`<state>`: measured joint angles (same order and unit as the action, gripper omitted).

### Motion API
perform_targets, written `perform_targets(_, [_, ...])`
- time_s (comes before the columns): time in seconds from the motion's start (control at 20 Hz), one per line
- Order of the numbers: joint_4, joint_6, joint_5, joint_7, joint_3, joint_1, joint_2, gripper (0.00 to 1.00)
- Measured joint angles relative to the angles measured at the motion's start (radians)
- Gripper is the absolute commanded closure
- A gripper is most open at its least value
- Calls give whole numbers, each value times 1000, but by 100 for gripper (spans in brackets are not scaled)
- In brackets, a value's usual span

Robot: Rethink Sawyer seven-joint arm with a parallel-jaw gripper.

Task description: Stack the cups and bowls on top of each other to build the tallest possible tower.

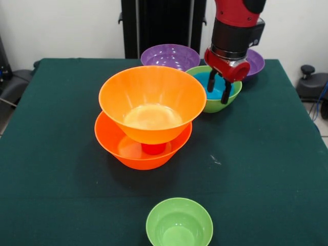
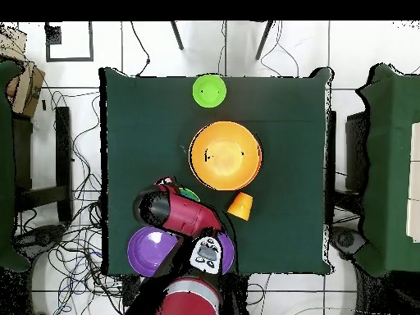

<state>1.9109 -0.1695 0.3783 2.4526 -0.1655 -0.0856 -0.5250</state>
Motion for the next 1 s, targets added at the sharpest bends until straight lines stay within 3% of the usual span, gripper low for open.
perform_targets(1.0, [0,29,0,0,5,-5,37,0])
